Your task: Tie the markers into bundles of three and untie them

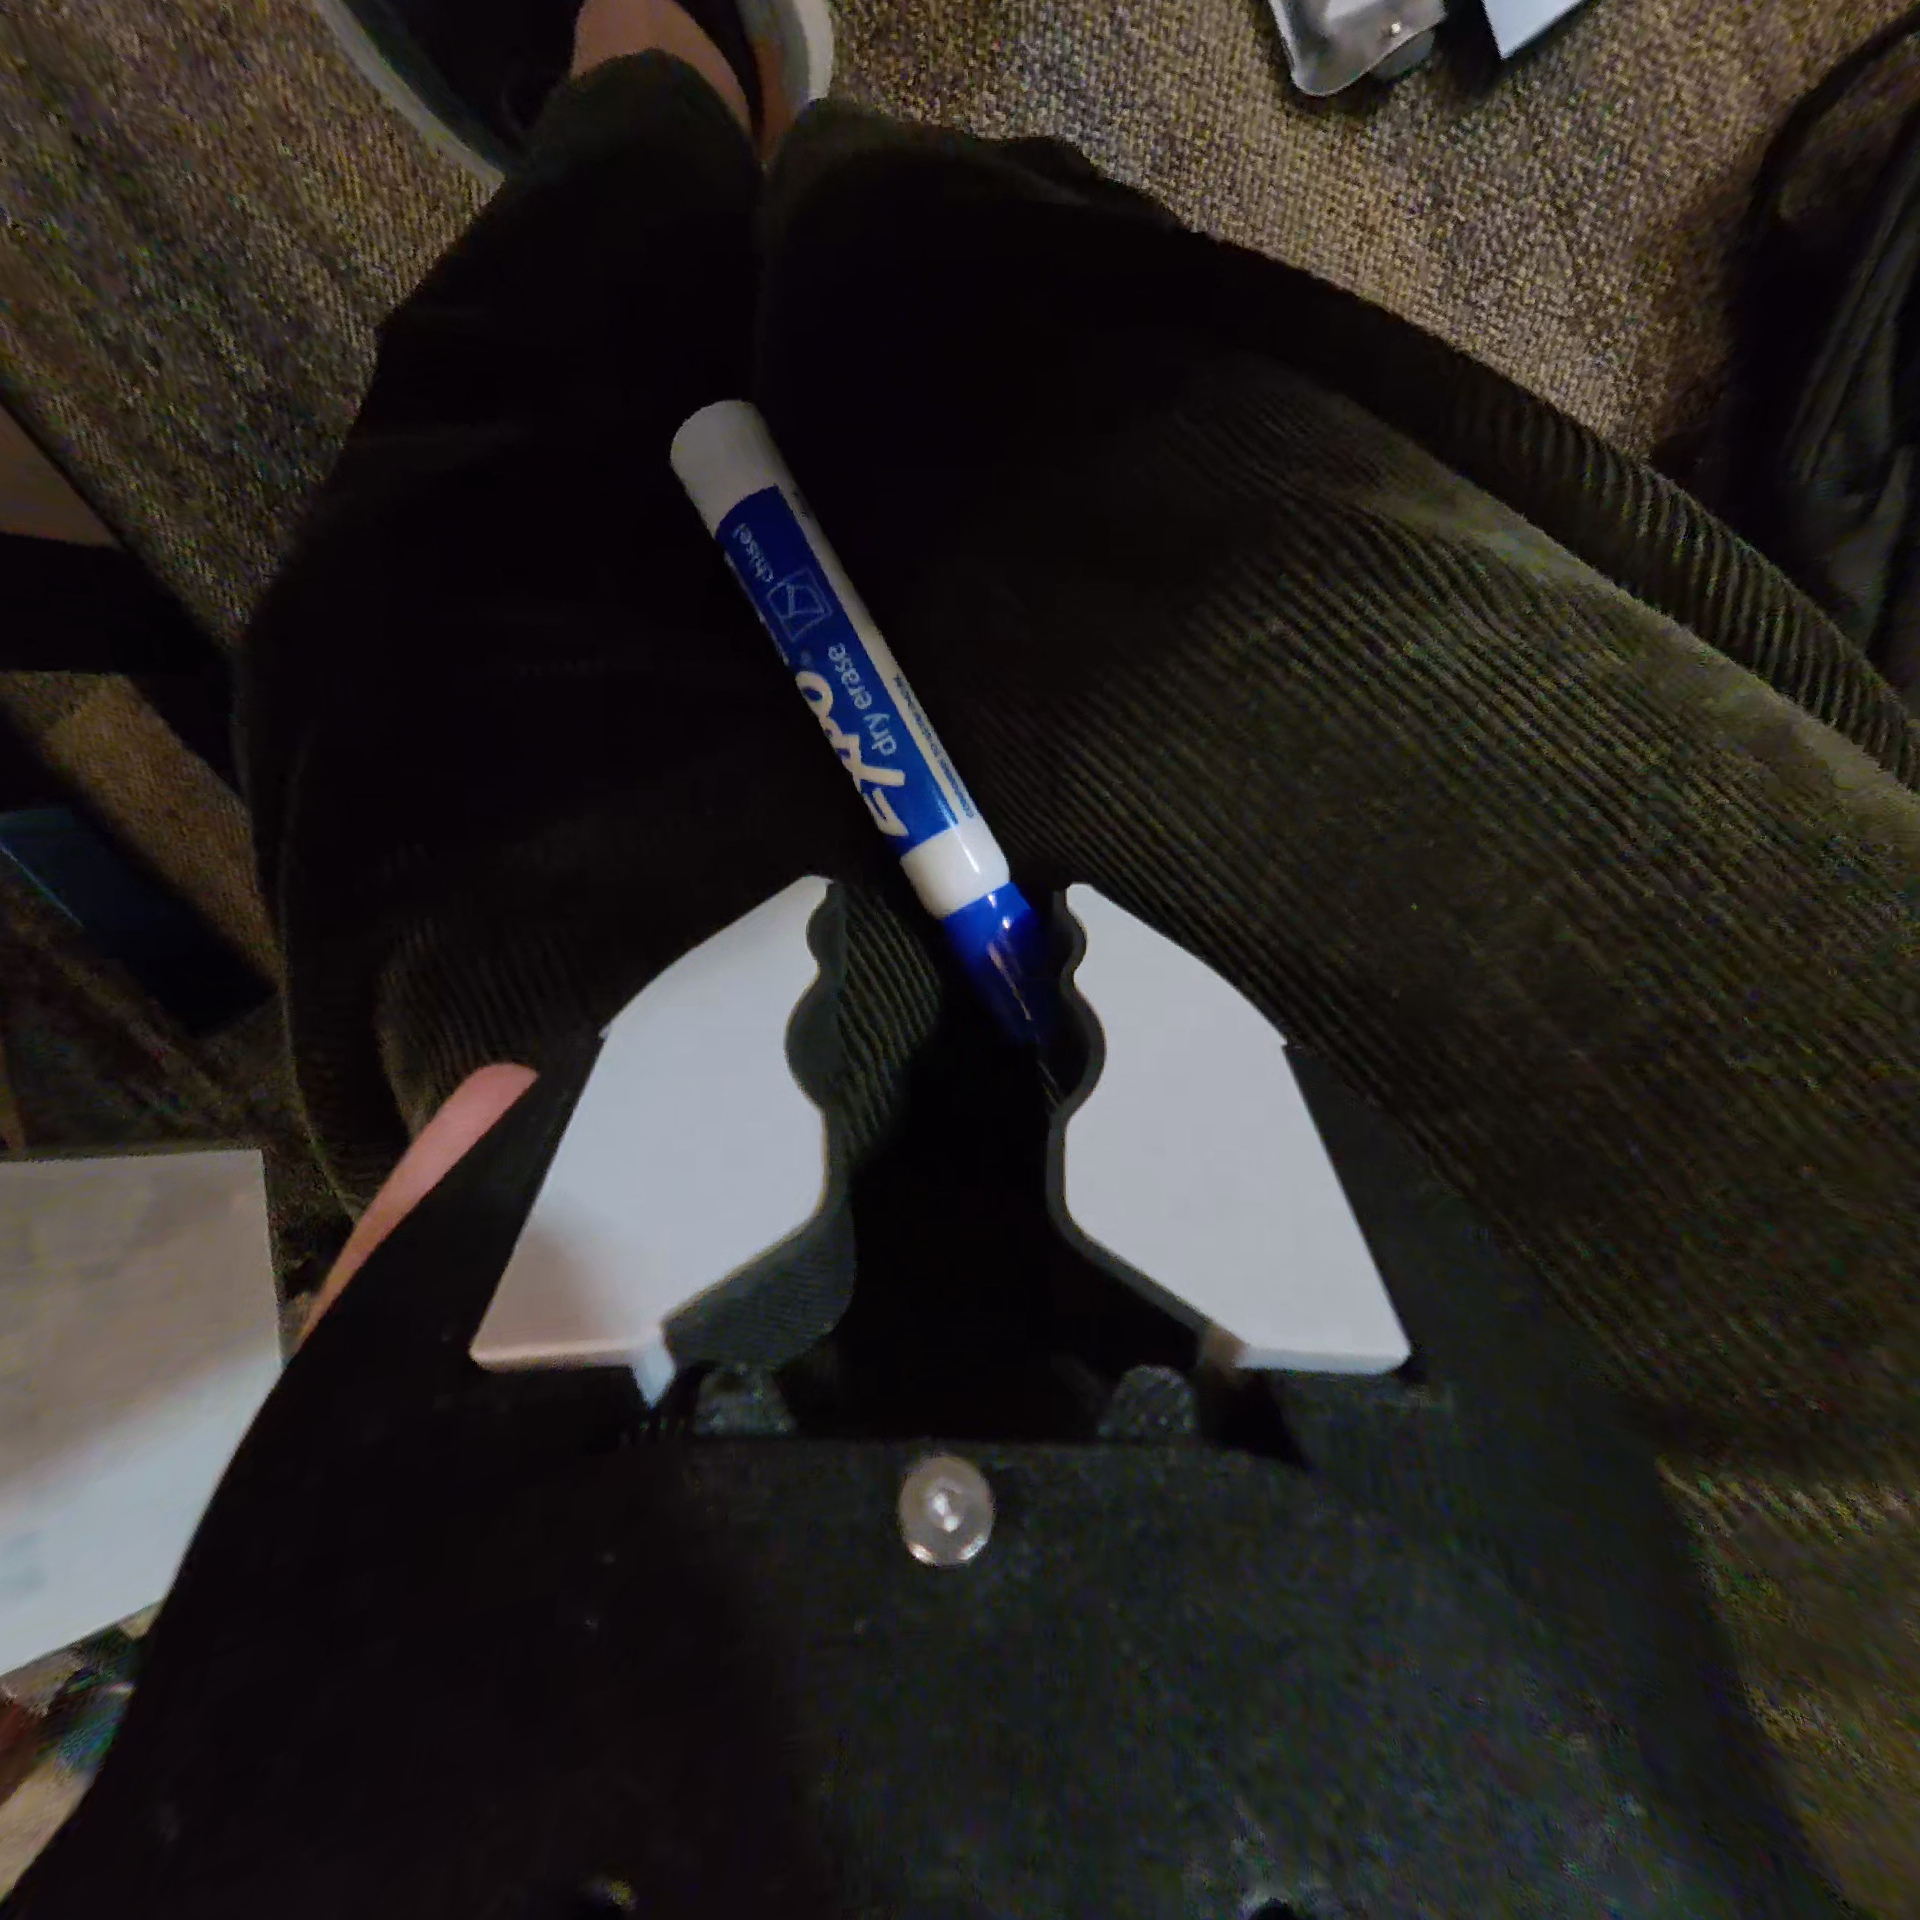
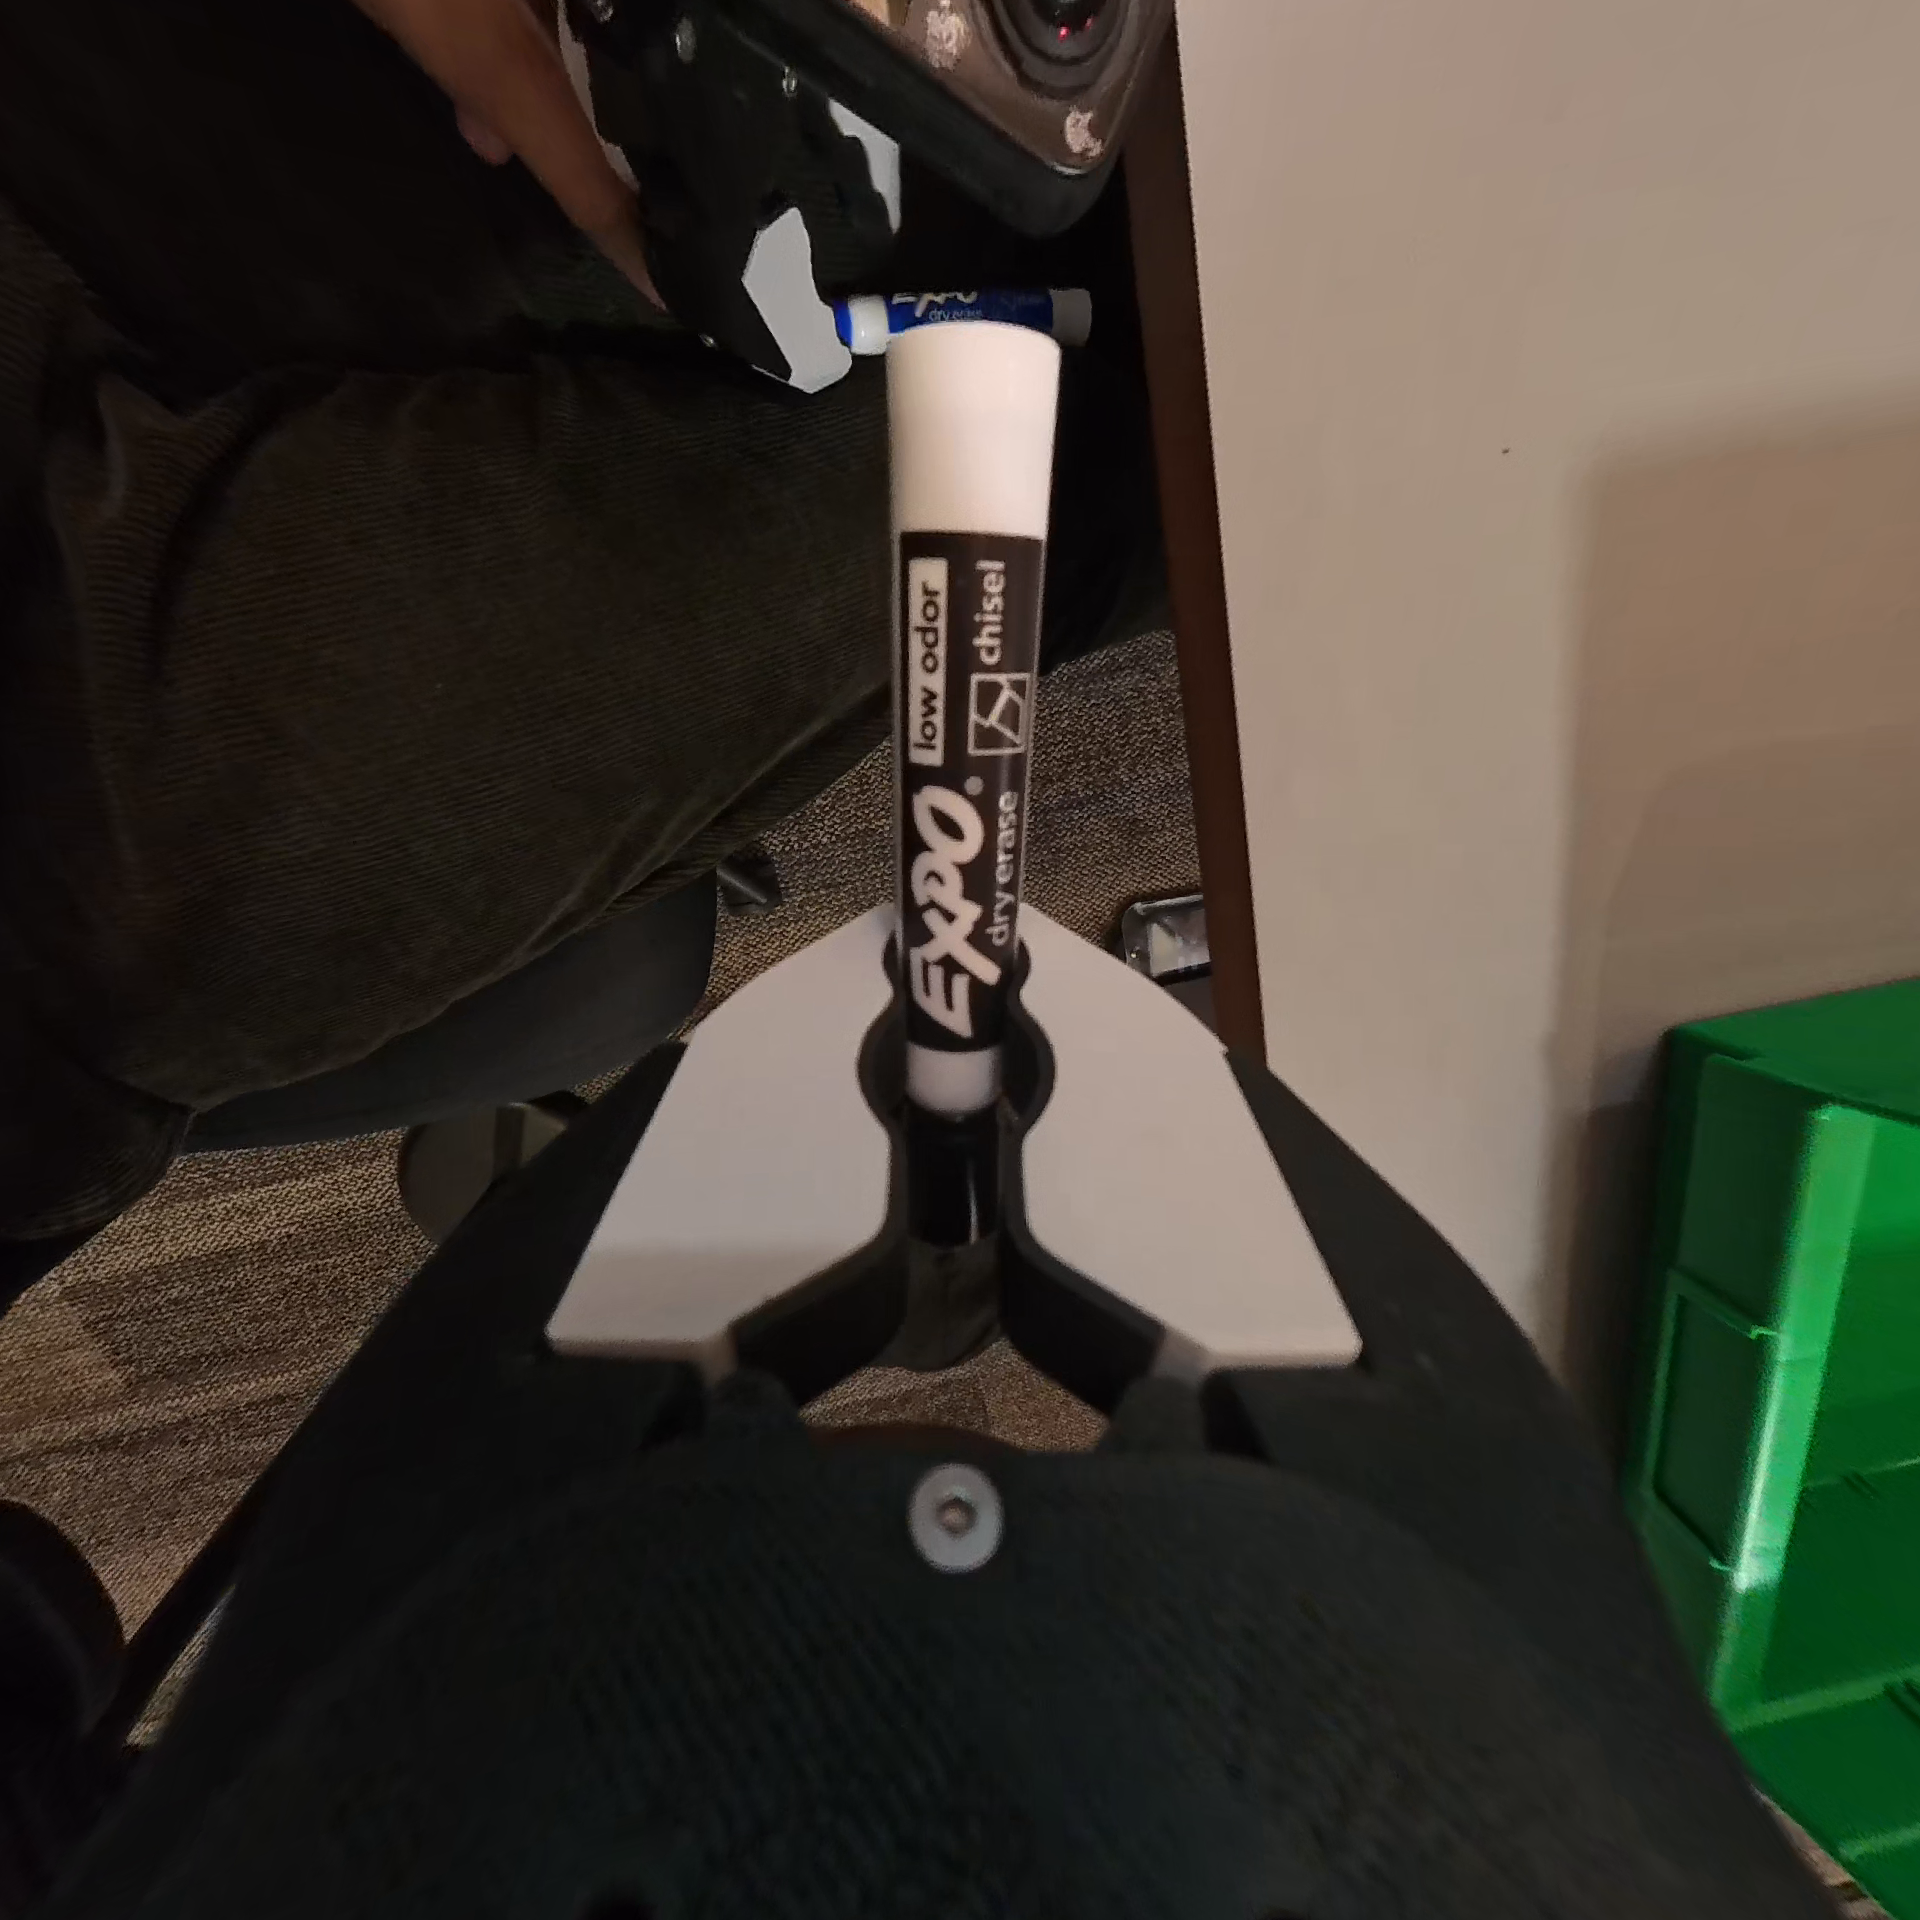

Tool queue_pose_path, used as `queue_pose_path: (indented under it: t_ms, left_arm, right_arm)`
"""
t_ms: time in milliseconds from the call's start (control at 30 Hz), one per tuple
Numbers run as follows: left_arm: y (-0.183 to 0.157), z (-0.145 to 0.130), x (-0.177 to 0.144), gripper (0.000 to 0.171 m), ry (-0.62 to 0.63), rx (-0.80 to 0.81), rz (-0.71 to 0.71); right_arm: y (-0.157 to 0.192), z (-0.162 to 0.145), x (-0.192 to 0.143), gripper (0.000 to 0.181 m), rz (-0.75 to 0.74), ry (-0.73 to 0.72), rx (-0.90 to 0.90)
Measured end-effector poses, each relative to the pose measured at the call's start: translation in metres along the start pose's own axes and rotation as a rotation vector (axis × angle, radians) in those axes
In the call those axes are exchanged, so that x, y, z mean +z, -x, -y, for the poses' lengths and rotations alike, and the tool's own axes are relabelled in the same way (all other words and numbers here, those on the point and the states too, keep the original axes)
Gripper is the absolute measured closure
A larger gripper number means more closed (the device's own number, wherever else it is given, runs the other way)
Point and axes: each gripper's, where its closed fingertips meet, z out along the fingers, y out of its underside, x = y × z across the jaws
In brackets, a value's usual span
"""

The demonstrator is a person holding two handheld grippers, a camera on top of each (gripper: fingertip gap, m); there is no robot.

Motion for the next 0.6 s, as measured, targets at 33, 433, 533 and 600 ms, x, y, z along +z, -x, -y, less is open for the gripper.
queue_pose_path:
  t_ms: [33,433,533,600]
  left_arm:
    - [-0.001,-0.001,0.000,0.132,0.005,-0.011,0.000]
    - [-0.020,-0.026,0.016,0.141,0.107,-0.062,-0.036]
    - [-0.031,-0.039,0.026,0.148,0.180,-0.111,-0.084]
    - [-0.037,-0.047,0.029,0.148,0.203,-0.065,-0.075]
  right_arm:
    - [0.000,0.000,0.000,0.167,0.000,-0.001,0.000]
    - [0.016,-0.005,0.006,0.167,0.031,-0.009,0.010]
    - [0.031,-0.012,0.010,0.167,0.054,-0.006,0.016]
    - [0.041,-0.019,0.012,0.167,0.061,0.004,0.021]
